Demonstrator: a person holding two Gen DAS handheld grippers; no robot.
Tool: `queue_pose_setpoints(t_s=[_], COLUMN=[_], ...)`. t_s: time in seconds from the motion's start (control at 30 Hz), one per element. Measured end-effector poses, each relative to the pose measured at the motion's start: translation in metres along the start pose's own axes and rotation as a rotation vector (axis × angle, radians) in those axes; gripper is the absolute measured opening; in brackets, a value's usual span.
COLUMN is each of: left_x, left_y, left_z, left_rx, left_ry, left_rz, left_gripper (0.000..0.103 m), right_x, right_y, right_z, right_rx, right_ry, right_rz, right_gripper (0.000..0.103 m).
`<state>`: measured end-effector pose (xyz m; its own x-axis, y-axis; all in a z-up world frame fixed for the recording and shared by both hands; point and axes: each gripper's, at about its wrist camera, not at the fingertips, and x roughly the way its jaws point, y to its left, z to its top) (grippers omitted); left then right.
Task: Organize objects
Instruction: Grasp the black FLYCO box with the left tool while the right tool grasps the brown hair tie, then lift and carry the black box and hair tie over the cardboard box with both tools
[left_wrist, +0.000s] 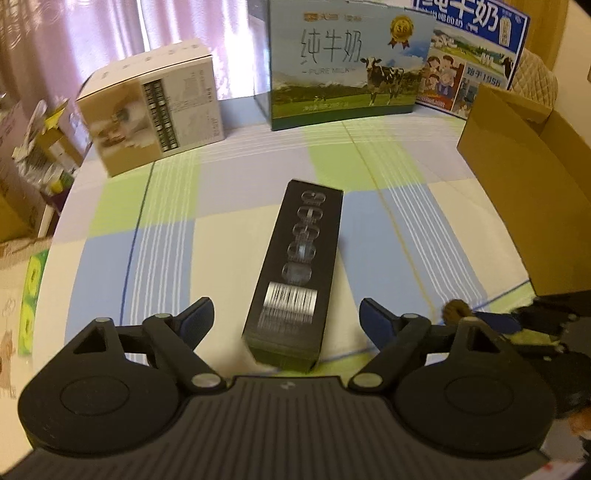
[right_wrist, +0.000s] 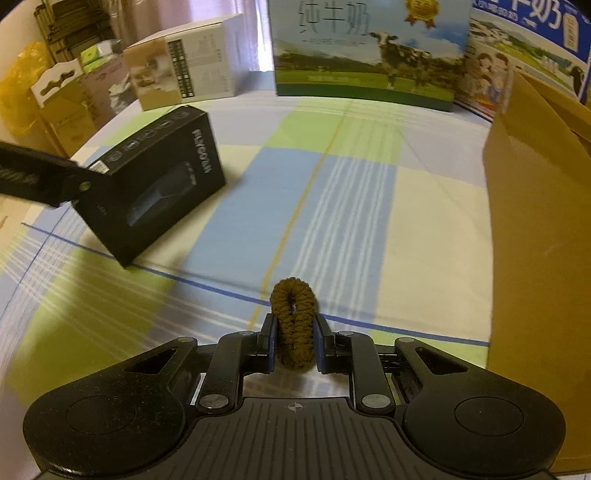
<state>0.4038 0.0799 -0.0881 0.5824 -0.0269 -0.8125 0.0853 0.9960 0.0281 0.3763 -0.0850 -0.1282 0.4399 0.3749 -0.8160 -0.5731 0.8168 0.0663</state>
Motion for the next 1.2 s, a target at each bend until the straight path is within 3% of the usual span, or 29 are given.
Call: queue_pose_setpoints(t_s=[0.17,0.23,0.33,0.5,0.73,0.97,1.2], left_x=[0.021,0.025,0.027,0.016,-0.019,-0.054,-0.072], left_y=[-0.006,-0.008,-0.007,-0.008,-0.014,-0.029,-0.056], left_z=[0.013,0.015,0.014,0.002,-0.041,-0.085,-0.106], left_rx=[0.023,0.024,0.019,0.013,-0.029,-0.057,-0.026], left_ry=[0.033,0.043,0.055,0.075,0.12,0.165,0.186], left_rz=[0.0,-0.011,-0.028,-0.023,-0.035,-0.063,-0.102], left_gripper=[0.069,0.052,0.04,0.04,0.04,0.04,0.04], right_x=[-0.004,-0.005,-0.008,-0.013,-0.029,-0.055,-0.085], right_y=[-0.006,-0.008,-0.009,-0.008,-0.006,0.002,0.003], right_z=[-0.003,-0.004,-0.006,-0.012,-0.031,-0.064,-0.101], right_rx=[0.011,0.013,0.012,0.008,-0.003,-0.037,-0.038], right_ry=[0.002,0.004,0.007,0.009,0.029,0.071,0.106], right_rz=[-0.01,-0.011,-0.014,-0.013,0.005,0.044,0.073], right_gripper=[0.016,0.016,0.016,0.016,0.016,0.016,0.016])
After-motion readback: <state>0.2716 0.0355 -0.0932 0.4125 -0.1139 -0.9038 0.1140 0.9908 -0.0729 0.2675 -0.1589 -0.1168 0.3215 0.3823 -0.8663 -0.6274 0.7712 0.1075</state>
